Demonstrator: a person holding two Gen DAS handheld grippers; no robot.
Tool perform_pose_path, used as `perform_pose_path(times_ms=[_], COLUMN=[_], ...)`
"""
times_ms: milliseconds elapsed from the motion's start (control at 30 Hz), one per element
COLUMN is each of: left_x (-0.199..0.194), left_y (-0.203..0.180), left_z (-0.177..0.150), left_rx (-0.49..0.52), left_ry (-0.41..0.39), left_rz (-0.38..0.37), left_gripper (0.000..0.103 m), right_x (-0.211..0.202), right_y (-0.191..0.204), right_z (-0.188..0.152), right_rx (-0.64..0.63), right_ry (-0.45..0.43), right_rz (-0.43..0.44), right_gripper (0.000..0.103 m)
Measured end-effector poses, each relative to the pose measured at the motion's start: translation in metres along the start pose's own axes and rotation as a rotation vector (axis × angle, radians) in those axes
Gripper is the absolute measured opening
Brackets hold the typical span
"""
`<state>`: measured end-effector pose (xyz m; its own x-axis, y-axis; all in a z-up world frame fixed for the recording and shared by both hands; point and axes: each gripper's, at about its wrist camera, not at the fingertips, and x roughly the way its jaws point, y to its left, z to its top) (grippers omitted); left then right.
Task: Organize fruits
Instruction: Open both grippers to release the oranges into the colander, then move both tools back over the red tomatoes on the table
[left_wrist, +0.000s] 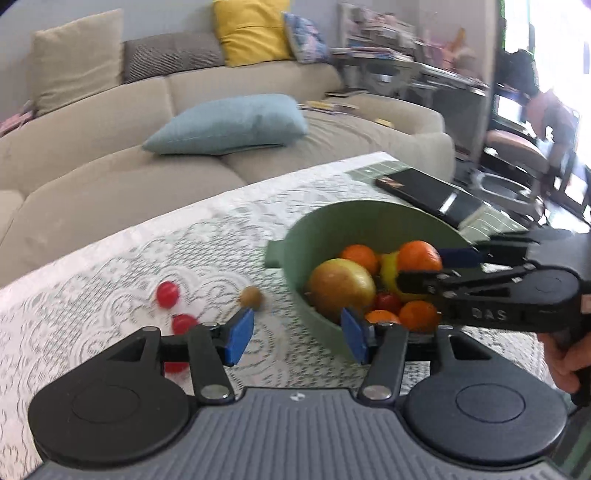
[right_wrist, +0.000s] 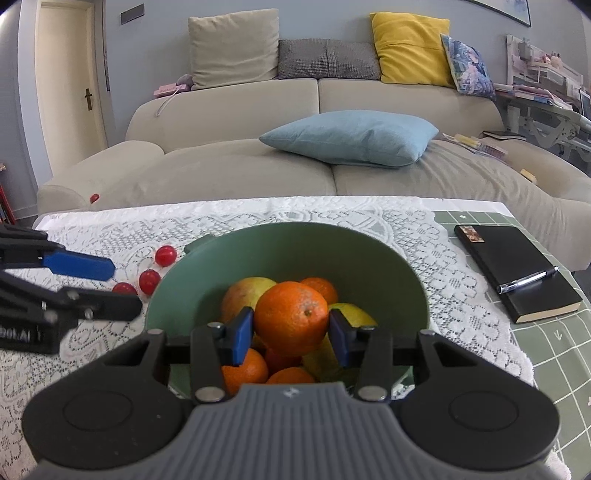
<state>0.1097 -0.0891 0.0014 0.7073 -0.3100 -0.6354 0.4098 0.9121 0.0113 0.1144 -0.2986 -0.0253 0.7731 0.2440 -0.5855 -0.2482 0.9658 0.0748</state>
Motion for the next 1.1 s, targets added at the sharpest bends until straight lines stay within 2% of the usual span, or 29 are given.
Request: perform_pose_path(times_ms=[267,467,867,967,1100], left_x=[0.005,0.004,0.003,0.002,-0.001], left_y=[0.029,0.045,0.046,0.047,0.048], left_z=[-0.009,-0.021,-0.027,-0.028,-0.028], left_rx=[-0.181,-0.268,-0.296,-0.300,-0.301], left_ry=[0.028,0.044,0.055,0.051,0.042], left_rz=[0.013,0.018,0.008,0.005,0.007], left_gripper=[0.064,0.065,0.065,0.065,0.065], right_x=[0.006,0.012,0.011,0.005,0.002], right_y=[0.008,0.015,0.015,0.015,0.011], right_z=[-0.003,-0.006,-0.006,-0.005,-0.003], right_rx=[-0.038,-0.070,-0.062,-0.051,-0.026], right_ry=[0.036,0.068,0.061,0.016,-0.007], right_rz=[0.015,0.017,0.000,-0.020,-0.042], right_gripper=[0.041,0.041,0.043,0.060,0.060])
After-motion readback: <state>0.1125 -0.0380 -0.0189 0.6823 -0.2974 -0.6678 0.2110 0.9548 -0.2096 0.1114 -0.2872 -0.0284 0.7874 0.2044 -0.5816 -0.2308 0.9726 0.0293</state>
